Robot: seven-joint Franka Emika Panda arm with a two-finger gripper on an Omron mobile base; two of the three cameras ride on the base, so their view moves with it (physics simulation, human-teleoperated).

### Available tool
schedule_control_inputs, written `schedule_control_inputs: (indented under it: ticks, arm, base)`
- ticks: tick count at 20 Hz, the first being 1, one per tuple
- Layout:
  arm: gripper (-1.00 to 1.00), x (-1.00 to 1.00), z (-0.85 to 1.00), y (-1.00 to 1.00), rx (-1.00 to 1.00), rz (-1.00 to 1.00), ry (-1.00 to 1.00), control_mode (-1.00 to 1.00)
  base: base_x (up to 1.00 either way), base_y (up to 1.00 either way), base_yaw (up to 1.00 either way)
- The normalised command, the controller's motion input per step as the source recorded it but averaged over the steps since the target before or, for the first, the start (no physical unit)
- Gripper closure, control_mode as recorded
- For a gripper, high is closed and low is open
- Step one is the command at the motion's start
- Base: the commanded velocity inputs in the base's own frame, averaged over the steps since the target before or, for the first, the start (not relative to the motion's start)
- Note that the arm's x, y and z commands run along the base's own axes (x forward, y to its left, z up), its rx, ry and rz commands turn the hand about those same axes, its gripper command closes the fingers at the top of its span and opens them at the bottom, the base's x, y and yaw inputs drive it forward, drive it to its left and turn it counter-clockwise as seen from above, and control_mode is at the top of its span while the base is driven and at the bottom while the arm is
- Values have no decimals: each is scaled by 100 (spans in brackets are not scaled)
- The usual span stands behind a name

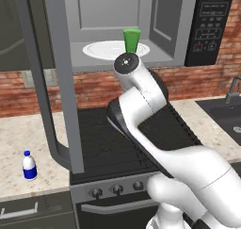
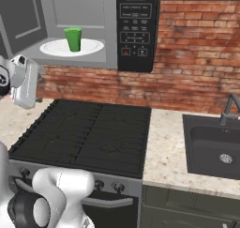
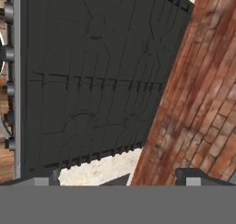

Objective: Place the microwavable item in the microwave. Then, close the microwave door and press the start button.

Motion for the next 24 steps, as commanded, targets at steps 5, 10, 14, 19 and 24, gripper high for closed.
schedule_control_inputs:
  ticks: [5, 10, 14, 19, 24]
  arm:
    - [-100, -81, -37, 18, -27, 1, -23, -100]
    - [-100, -43, -2, 61, -30, -9, -23, -100]
    - [-100, -25, -9, 53, -30, -11, -20, -100]
    - [-100, -23, -3, 58, -29, -10, -24, -100]
    - [-100, -32, -1, 64, -29, -10, -24, -100]
  base:
    - [0, 0, 0]
    - [0, 0, 0]
    - [0, 0, 0]
    - [0, 0, 0]
    - [0, 0, 0]
